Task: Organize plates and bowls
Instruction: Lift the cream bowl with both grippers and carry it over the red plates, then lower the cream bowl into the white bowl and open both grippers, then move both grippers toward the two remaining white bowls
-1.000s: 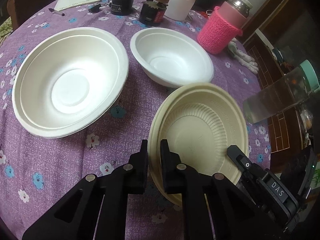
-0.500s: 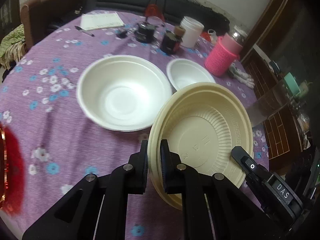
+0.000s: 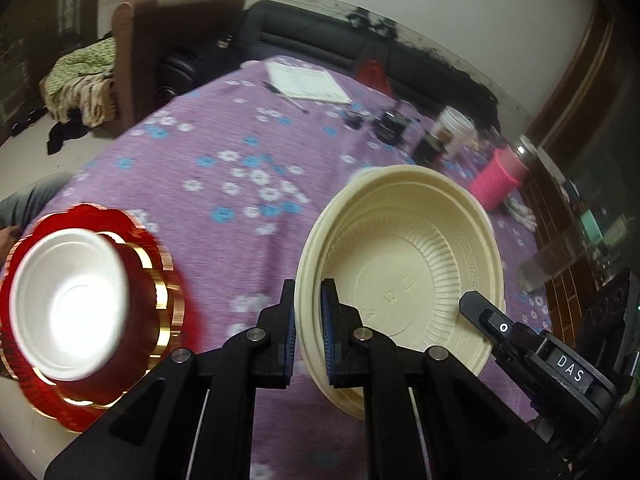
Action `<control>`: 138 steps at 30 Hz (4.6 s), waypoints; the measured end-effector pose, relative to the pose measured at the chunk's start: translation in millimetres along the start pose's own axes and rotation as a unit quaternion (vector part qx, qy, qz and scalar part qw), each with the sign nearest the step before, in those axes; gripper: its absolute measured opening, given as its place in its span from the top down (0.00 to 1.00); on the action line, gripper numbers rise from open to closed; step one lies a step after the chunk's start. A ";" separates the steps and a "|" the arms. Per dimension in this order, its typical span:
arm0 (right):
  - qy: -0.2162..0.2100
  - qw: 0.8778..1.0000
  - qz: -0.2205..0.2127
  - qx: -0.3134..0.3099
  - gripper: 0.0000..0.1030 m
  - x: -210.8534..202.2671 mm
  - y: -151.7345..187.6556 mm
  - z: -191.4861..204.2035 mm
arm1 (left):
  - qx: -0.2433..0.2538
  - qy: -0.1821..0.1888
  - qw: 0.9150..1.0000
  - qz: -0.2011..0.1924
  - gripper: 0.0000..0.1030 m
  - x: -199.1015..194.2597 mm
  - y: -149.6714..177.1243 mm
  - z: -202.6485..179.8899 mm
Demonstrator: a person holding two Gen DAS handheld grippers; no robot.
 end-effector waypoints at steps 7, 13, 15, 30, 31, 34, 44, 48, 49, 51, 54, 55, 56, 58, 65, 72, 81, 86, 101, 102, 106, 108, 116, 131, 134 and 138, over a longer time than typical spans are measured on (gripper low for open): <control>-0.025 0.997 0.058 -0.049 0.88 51.3 45.7 72.2 | -0.042 -0.043 0.998 -0.034 0.91 -30.1 -8.8 83.1; -0.042 0.991 0.108 -0.074 0.89 93.5 84.8 118.5 | -0.057 -0.085 0.993 -0.062 0.91 -45.7 -14.4 134.7; -0.044 0.988 0.122 -0.082 0.89 106.2 95.3 130.1 | -0.060 -0.098 0.991 -0.071 0.91 -47.9 -16.2 152.0; -0.029 0.978 0.173 -0.113 0.89 159.2 143.3 164.5 | -0.073 -0.140 0.984 -0.088 0.91 -45.7 -15.6 212.9; -0.029 0.978 0.175 -0.113 0.89 161.3 145.7 164.6 | -0.074 -0.140 0.983 -0.088 0.91 -45.1 -15.2 214.3; -0.027 0.977 0.180 -0.114 0.89 168.9 147.2 164.8 | -0.075 -0.143 0.983 -0.086 0.91 -43.2 -13.9 217.2; -0.023 0.976 0.186 -0.112 0.89 176.5 150.1 162.8 | -0.074 -0.147 0.983 -0.084 0.91 -41.8 -11.5 223.0; -0.023 0.976 0.184 -0.113 0.89 176.9 150.3 164.0 | -0.075 -0.149 0.983 -0.083 0.91 -40.6 -10.6 225.4; -0.024 0.976 0.186 -0.112 0.89 177.4 150.8 163.9 | -0.075 -0.149 0.983 -0.082 0.91 -40.2 -10.6 225.2; -0.023 0.976 0.187 -0.111 0.89 178.0 151.7 164.3 | -0.076 -0.148 0.983 -0.081 0.91 -39.7 -10.4 226.0; -0.024 0.976 0.188 -0.111 0.89 178.3 151.6 164.6 | -0.076 -0.146 0.983 -0.076 0.91 -39.3 -10.1 228.1; -0.024 0.976 0.187 -0.111 0.89 178.4 151.2 164.8 | -0.077 -0.145 0.984 -0.075 0.91 -39.2 -10.3 228.7; -0.024 0.976 0.186 -0.112 0.89 178.5 150.6 165.4 | -0.076 -0.144 0.984 -0.075 0.91 -38.8 -11.1 229.0; -0.023 0.976 0.185 -0.114 0.89 179.1 150.4 166.3 | -0.075 -0.145 0.984 -0.074 0.91 -38.9 -11.6 229.8; -0.021 0.975 0.188 -0.113 0.89 182.0 153.8 164.1 | -0.067 -0.138 0.985 -0.078 0.91 -42.6 -14.5 230.1; -0.029 0.976 0.187 -0.106 0.89 176.1 150.1 165.6 | -0.039 -0.155 0.983 -0.092 0.81 -54.5 -18.3 229.0; -0.025 0.976 0.193 -0.095 0.87 174.9 148.4 158.6 | -0.028 -0.194 0.974 -0.116 0.56 -74.1 -21.6 245.5; -0.024 0.976 0.188 -0.108 0.84 175.9 148.3 165.6 | -0.041 -0.193 0.974 -0.110 0.56 -73.0 -21.4 254.4; 0.001 0.974 0.064 -0.215 0.48 142.9 94.7 199.7 | -0.061 -0.186 0.974 -0.110 0.56 -78.8 -21.9 262.4; 0.009 0.974 0.054 -0.218 0.48 145.8 88.9 199.9 | -0.063 -0.184 0.975 -0.108 0.56 -78.5 -21.5 262.9; 0.036 0.969 0.040 -0.241 0.48 171.7 81.0 203.0 | -0.067 -0.178 0.976 -0.104 0.56 -78.4 -20.4 263.0; 0.048 0.965 0.045 -0.255 0.48 183.0 85.9 201.9 | -0.068 -0.176 0.977 -0.103 0.56 -78.7 -20.0 262.1; 0.082 0.955 0.081 -0.274 0.48 200.1 109.2 185.7 | -0.073 -0.174 0.977 -0.099 0.56 -76.7 -20.1 262.8; 0.035 0.970 0.035 -0.240 0.49 154.1 70.5 178.6 | -0.044 -0.175 0.979 -0.100 0.56 -81.5 -25.6 230.3; 0.013 0.978 0.013 -0.206 0.44 122.9 40.0 162.0 | -0.019 -0.168 0.981 -0.099 0.56 -78.6 -27.1 204.5; -0.015 0.988 -0.009 -0.156 0.38 81.7 2.6 126.5 | 0.015 -0.153 0.984 -0.093 0.56 -72.8 -26.6 165.6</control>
Point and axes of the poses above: each gripper's, at about its wrist camera, not at the fingertips, and x roughly the way its jaws point, z to its left, y to its underside, the point moved 10 cm from there along x, roughly the way its jaws point, and after that the axes turned 4 degrees about -z, right-handed, at the moved point
